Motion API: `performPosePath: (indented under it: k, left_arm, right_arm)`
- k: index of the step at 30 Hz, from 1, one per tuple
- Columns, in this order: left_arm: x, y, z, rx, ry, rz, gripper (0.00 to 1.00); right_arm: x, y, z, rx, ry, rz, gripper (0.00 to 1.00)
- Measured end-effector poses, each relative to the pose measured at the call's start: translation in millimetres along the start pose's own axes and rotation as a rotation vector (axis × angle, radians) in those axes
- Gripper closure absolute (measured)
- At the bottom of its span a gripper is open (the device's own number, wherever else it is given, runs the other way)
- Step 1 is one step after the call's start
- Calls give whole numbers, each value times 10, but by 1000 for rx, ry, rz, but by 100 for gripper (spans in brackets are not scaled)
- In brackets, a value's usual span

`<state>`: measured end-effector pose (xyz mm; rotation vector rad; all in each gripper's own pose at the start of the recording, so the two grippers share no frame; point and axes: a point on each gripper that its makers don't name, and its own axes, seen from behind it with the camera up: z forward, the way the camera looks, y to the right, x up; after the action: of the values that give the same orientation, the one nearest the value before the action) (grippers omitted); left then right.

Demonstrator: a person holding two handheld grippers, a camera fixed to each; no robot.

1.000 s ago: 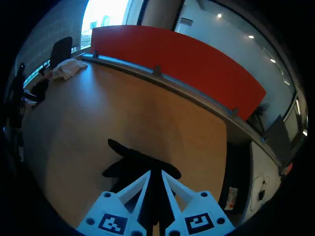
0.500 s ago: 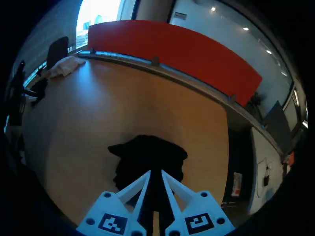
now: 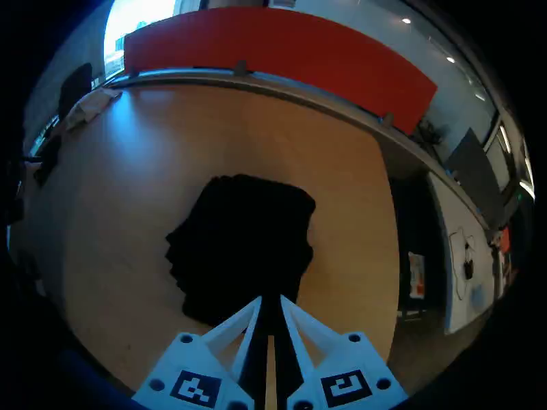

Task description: Fold towel

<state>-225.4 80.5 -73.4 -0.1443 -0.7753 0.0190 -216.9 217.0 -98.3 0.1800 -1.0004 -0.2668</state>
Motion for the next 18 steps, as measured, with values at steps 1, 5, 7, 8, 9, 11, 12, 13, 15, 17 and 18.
performPosePath:
  k: [1,5,7,8,9,11,12,13,15,17,18]
  left_arm:
    - [-1,-9,-6,2,0,0,7]
    - [-3,-38,-30,8,2,1,7]
    - [-7,-44,-41,9,3,0,7]
    - [-11,-45,-47,9,3,-1,7]
    - [-14,-46,-52,10,4,-1,7]
    - [-21,-49,-63,11,4,1,7]
    - [-25,-50,-68,11,4,1,7]
    - [-29,-52,-70,12,3,2,7]
    - [-39,-56,-74,12,1,4,7]
    - [-43,-59,-77,13,0,5,7]
    - [-44,-60,-79,13,0,5,7]
  right_arm:
    - [-27,8,22,-4,-5,7,95]
    - [-120,28,109,-15,-22,37,96]
    - [-157,31,150,-18,-30,49,96]
    - [-179,32,173,-20,-36,55,96]
    - [-199,33,194,-22,-41,59,96]
    - [-247,32,242,-26,-54,68,96]
    - [-269,32,265,-27,-60,71,96]
    - [-293,34,291,-30,-68,74,96]
    - [-344,36,345,-35,-83,80,96]
    - [-382,48,401,-43,-98,87,96]
    - [-400,54,428,-47,-105,91,96]
